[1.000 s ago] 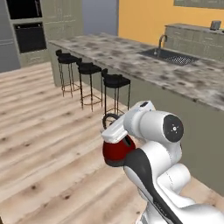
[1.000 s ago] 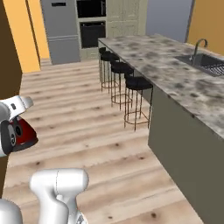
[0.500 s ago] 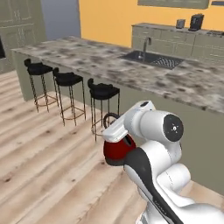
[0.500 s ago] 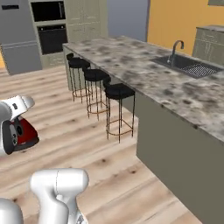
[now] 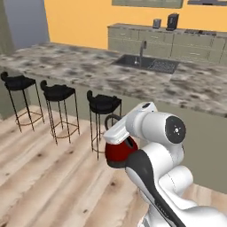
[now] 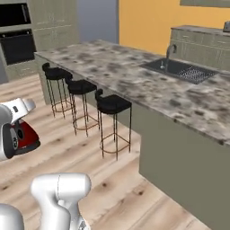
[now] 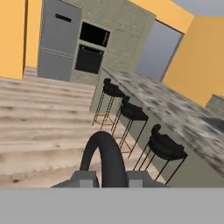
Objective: The kettle is done boiling. Turn off the stove, then wait for 300 timesteps before moving the kettle to the dining table.
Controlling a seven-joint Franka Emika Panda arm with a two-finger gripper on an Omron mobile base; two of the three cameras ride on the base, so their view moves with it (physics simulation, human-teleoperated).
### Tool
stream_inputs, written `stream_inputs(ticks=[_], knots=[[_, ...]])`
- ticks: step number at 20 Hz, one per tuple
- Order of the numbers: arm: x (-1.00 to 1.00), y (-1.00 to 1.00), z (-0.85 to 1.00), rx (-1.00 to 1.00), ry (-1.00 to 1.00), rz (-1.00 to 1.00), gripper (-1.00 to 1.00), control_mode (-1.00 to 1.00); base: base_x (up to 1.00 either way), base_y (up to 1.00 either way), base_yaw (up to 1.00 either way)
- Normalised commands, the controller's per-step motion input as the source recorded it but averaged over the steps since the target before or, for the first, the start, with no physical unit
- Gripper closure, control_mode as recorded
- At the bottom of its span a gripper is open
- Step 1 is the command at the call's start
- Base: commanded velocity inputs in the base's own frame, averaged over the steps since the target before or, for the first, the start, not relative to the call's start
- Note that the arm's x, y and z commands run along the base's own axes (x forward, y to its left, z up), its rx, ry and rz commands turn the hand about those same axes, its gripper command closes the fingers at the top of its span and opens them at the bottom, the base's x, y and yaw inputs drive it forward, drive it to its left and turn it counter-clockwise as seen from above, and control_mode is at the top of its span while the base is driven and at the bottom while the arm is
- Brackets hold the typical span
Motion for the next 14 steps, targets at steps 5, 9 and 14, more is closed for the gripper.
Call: stream_inputs(ticks=[5,9,14], knots=[[0.00,0.00,0.00,0.00,0.00,0.00,1.00,1.00,0.97,0.70,-0.39],[0.00,0.00,0.00,0.00,0.00,0.00,1.00,1.00,0.89,0.65,-0.41],[0.00,0.00,0.00,0.00,0.00,0.00,1.00,1.00,0.82,0.60,-0.44]])
